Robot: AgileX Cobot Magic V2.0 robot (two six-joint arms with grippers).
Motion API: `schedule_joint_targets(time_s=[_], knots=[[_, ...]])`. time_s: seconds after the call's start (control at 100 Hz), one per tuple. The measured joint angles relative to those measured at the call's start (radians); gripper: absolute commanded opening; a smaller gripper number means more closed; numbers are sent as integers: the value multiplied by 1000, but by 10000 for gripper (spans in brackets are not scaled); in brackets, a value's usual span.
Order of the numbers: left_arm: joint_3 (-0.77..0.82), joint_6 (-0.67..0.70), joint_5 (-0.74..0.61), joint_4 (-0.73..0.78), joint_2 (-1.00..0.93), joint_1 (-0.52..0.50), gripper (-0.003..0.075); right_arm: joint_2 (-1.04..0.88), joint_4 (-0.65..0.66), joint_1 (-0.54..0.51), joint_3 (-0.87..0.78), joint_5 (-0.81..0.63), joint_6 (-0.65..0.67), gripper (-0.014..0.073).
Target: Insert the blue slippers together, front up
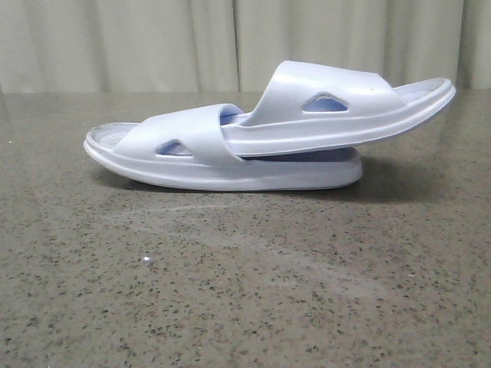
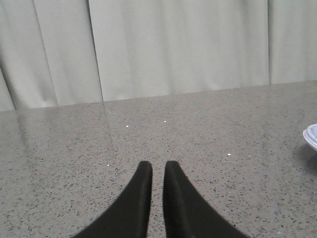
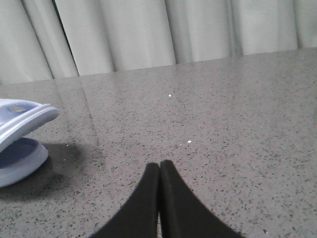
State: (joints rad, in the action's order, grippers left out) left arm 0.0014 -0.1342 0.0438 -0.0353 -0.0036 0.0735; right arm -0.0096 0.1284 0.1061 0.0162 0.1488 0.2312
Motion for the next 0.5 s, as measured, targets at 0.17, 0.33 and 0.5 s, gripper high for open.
schedule_joint_targets(time_s=[0.17, 0.33, 0.5], knots=[[0, 0, 0, 0, 0, 0, 16, 0, 0, -2, -26, -74, 2, -107], [0, 0, 0, 0, 0, 0, 16, 0, 0, -4, -26, -88, 2, -107], [0, 0, 0, 0, 0, 0, 16, 0, 0, -4, -26, -89, 2, -107]])
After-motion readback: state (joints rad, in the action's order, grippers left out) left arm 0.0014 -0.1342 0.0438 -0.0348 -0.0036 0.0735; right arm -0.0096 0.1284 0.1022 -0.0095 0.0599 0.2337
